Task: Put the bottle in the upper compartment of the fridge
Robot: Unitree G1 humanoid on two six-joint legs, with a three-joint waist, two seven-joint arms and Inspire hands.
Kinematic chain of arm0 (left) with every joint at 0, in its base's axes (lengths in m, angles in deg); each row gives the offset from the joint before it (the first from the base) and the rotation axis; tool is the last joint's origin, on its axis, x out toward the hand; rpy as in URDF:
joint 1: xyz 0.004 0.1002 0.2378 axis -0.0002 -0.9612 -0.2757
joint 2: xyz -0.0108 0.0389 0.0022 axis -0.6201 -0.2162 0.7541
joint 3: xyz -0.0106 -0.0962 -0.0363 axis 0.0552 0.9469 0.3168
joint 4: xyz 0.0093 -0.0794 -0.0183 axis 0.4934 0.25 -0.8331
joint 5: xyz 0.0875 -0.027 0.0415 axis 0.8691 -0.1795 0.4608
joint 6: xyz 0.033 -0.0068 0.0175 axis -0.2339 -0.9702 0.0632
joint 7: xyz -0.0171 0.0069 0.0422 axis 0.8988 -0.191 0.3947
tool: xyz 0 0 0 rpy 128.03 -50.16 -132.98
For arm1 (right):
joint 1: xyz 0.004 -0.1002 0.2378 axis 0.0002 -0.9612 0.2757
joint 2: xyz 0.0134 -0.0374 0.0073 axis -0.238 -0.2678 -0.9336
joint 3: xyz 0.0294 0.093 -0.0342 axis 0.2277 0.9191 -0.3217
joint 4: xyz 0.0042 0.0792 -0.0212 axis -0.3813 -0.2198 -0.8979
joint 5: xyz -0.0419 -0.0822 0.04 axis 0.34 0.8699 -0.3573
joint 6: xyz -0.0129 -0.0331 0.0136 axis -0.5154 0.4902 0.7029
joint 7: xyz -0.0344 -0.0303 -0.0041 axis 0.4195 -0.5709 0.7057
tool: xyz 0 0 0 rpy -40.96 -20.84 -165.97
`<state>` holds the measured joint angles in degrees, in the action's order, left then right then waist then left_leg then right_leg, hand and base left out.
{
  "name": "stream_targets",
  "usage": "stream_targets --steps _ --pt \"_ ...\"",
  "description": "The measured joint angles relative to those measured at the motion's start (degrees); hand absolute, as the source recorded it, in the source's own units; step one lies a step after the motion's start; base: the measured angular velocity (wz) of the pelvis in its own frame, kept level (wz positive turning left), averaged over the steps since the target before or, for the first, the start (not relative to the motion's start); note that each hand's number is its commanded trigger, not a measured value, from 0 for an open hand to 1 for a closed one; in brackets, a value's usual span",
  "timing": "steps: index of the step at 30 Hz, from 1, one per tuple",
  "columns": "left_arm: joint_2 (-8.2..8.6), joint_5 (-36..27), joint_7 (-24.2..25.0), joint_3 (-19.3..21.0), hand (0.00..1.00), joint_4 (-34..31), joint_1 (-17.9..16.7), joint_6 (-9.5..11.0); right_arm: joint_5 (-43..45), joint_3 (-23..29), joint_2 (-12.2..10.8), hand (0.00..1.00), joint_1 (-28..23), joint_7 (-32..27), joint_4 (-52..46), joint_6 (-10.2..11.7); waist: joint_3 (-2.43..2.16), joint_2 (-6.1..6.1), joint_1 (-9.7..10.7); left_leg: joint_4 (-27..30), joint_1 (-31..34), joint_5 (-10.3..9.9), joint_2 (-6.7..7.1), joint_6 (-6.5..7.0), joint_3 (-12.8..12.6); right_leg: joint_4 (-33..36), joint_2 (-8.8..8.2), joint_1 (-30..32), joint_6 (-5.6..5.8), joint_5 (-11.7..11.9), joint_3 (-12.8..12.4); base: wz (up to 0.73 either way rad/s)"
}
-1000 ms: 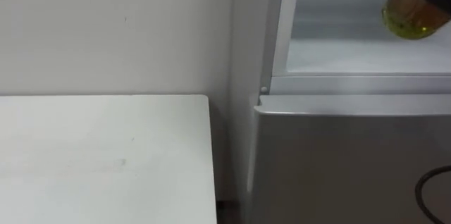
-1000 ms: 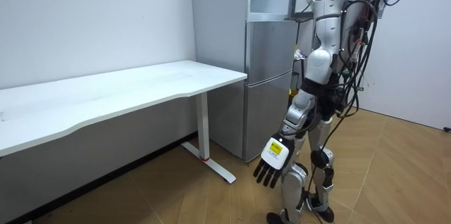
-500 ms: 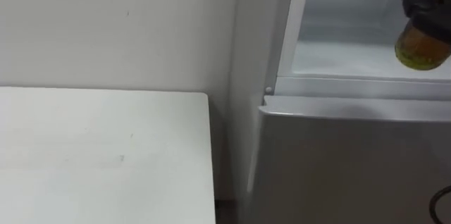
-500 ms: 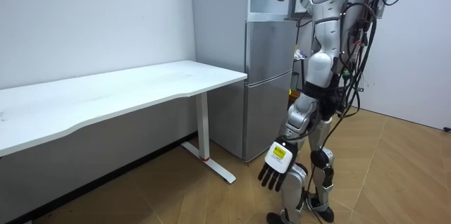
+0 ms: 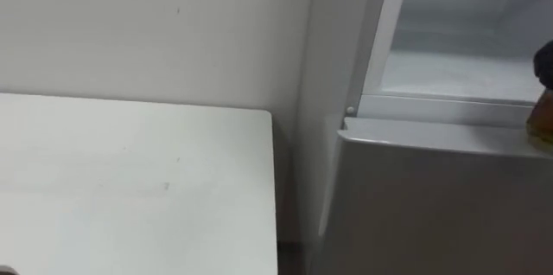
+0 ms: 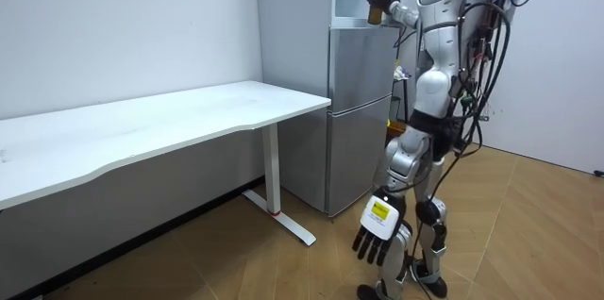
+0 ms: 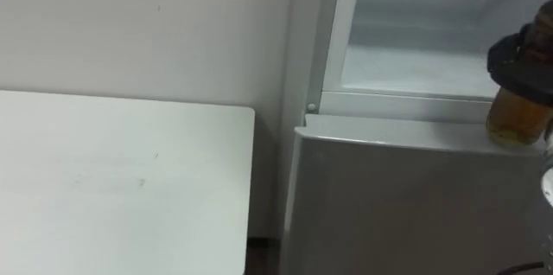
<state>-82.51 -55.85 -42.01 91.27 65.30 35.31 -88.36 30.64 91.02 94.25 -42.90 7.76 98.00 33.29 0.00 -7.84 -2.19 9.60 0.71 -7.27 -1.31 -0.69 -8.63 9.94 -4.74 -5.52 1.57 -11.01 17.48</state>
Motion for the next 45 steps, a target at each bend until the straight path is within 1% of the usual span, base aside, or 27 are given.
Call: stream_targets --steps 1,2,4,6,7,9,12,14,16,17,19,22,26,27,31,32,35,36,39,42,45 --pt "-0.05 0.43 0.29 1.37 0.0 0.02 -0.15 -0.03 0.02 -0.31 0.21 1.0 0.63 -0.51 0.15 -0.5 -0.02 -0.32 -0.06 0.01 0.0 0.0 0.0 0.0 0.02 -0.01 -0.01 0.01 0.0 0.0 0.23 0.0" --pt "-0.09 0.5 0.36 1.91 0.0 0.02 -0.27 -0.04 0.02 -0.49 0.41 1.0 0.91 -0.47 0.28 -0.77 -0.05 -0.47 -0.04 0.03 -0.02 0.0 0.0 -0.01 0.04 -0.01 -0.02 -0.03 0.0 0.0 0.41 0.04" --pt "-0.3 1.03 0.4 3.17 0.0 0.05 -0.41 -0.05 0.03 -2.28 2.48 1.0 1.56 -0.21 1.41 -0.92 -0.12 -1.11 -0.07 0.05 -0.2 -0.01 0.18 0.0 0.66 -0.08 -0.14 -0.25 0.0 0.0 1.2 0.12" --pt "-0.65 1.02 0.39 3.27 0.0 0.12 -0.42 -0.05 0.03 -2.56 3.15 1.0 1.56 -0.24 1.61 -1.0 -0.26 -1.49 -0.3 0.06 -0.3 -0.01 0.26 0.0 0.99 -0.12 -0.17 -0.5 0.0 0.0 1.63 0.12" --pt "-0.85 1.02 0.39 3.27 0.0 0.09 -0.42 -0.04 0.03 -2.57 3.57 1.0 1.58 -0.2 1.61 -1.0 -0.27 -1.63 -0.87 0.06 -0.3 -0.01 0.26 0.0 1.02 -0.14 -0.17 -0.5 0.0 0.0 1.64 0.04" --pt "-0.97 1.02 0.39 3.29 0.0 0.13 -0.45 -0.05 0.02 -2.57 4.2 1.0 1.58 -0.15 1.62 -1.0 -0.25 -1.61 -1.37 0.06 -0.29 -0.01 0.27 0.0 1.12 -0.15 -0.17 -0.5 0.0 0.0 1.67 0.0" --pt "-1.0 1.02 0.29 3.38 0.0 0.12 -1.38 -0.07 -0.08 -3.03 4.81 1.0 1.58 0.3 1.91 -1.0 -0.21 -1.54 -2.11 0.06 -0.3 -0.01 0.22 -0.01 1.0 -0.17 -0.15 -0.55 0.07 -0.04 1.77 0.0" --pt "-1.0 1.04 0.29 3.48 0.0 0.0 -2.12 -0.21 -0.09 -3.39 4.89 1.0 1.59 0.28 2.12 -1.0 -0.21 -1.53 -2.34 0.05 -0.2 -0.01 0.2 -0.01 1.02 -0.16 -0.16 -0.57 0.1 -0.06 2.35 0.0" --pt "-0.98 1.11 0.31 3.86 0.0 -0.06 -2.48 -1.2 -0.53 -3.79 5.11 1.0 2.26 0.47 3.7 -1.14 -0.21 -1.52 -2.45 0.13 0.06 -0.02 0.19 -0.02 1.36 -0.14 -0.2 -0.49 0.12 -0.07 3.17 0.05" --pt "-0.96 1.18 0.35 4.12 0.0 -0.06 -2.56 -1.29 -0.62 -3.81 5.11 1.0 2.82 0.65 4.49 -1.28 -0.21 -1.52 -2.46 0.24 0.19 -0.02 0.19 -0.02 1.41 -0.14 -0.19 -0.46 0.12 -0.07 3.19 0.05" --pt "-0.91 2.09 0.38 4.98 0.0 -0.53 -3.06 -1.87 -0.82 -3.81 5.14 1.0 5.21 0.79 6.62 -2.55 -0.24 -1.45 -2.4 0.84 0.92 -0.02 0.18 -0.01 1.61 -0.14 -0.19 -0.41 0.11 -0.07 3.59 0.05" --pt "-0.98 2.09 0.37 5.69 0.0 -1.28 -3.62 -2.45 -1.56 -3.92 5.39 1.0 6.71 0.79 7.0 -3.56 -0.35 -1.29 -2.29 1.25 1.43 -0.02 0.23 -0.01 2.39 -0.07 -0.18 -0.32 0.11 -0.07 4.04 0.09" --pt "-0.97 2.05 0.23 5.69 0.0 -2.24 -3.67 -2.43 -2.78 -5.24 6.96 1.0 7.75 1.43 7.13 -3.57 -0.44 -1.17 -2.74 1.47 1.6 -0.01 0.26 0.0 2.58 -0.08 -0.17 -0.48 0.11 -0.07 4.45 0.07" --pt "-0.97 2.04 0.22 5.62 0.0 -2.37 -3.68 -2.42 -2.88 -6.3 7.25 1.0 8.35 1.61 7.77 -3.57 -0.45 -1.17 -2.86 1.57 1.56 -0.01 0.25 0.0 2.6 -0.08 -0.16 -0.57 0.11 -0.07 4.54 0.04" --pt "-0.95 1.94 0.11 5.48 0.0 -4.08 -4.34 -2.43 -4.93 -8.57 7.25 1.0 9.13 1.86 10.14 -3.56 -0.44 -1.17 -3.15 1.7 1.66 -0.01 0.28 0.0 2.87 -0.1 -0.15 -0.71 0.11 -0.07 4.76 0.02" --pt "-0.95 1.93 0.09 5.42 0.0 -4.54 -4.6 -2.43 -5.0 -8.78 7.25 1.0 9.35 1.74 10.46 -3.23 -0.41 -1.13 -3.12 1.75 1.68 -0.01 0.29 0.0 2.93 -0.13 -0.14 -0.81 0.11 -0.07 4.84 0.07" --pt "-1.0 1.98 0.09 5.27 0.0 -5.27 -4.86 -2.46 -5.33 -10.44 7.25 1.0 11.27 1.58 12.89 -3.02 -0.27 -0.69 -3.11 1.9 1.55 -0.01 0.31 -0.01 3.44 -0.26 -0.08 -1.31 0.11 -0.07 5.36 0.09" --pt "-1.02 1.96 0.07 4.78 0.0 -5.37 -4.87 -2.44 -5.33 -10.95 7.26 1.0 11.73 1.39 13.35 -2.42 -0.27 -0.56 -3.14 1.97 1.61 -0.01 0.33 -0.01 3.66 -0.23 -0.06 -1.34 0.11 -0.07 5.45 0.06" --pt "-1.1 1.97 0.01 3.14 0.0 -5.61 -4.87 -2.46 -5.41 -11.76 7.26 1.0 11.83 0.66 14.04 -1.7 -0.19 -0.37 -4.03 2.04 1.57 0.0 0.29 -0.03 3.95 -0.21 -0.03 -1.32 0.1 -0.07 5.36 -0.01" --pt "-1.08 1.96 -0.14 3.07 0.0 -6.46 -4.87 -2.45 -4.79 -12.78 7.25 1.0 12.31 -0.44 15.49 -0.48 -0.15 -0.28 -5.27 2.11 1.69 0.01 0.23 -0.06 3.98 -0.16 -0.01 -0.86 0.08 -0.05 5.44 0.0" --pt "-1.07 1.96 -0.81 3.02 0.0 -7.0 -4.89 -2.38 -4.83 -13.34 7.25 1.0 13.5 -1.08 15.91 -0.48 -0.27 -0.19 -5.98 2.1 2.53 0.07 0.2 -0.11 4.03 -0.08 0.01 -0.02 0.01 -0.01 5.48 0.0"
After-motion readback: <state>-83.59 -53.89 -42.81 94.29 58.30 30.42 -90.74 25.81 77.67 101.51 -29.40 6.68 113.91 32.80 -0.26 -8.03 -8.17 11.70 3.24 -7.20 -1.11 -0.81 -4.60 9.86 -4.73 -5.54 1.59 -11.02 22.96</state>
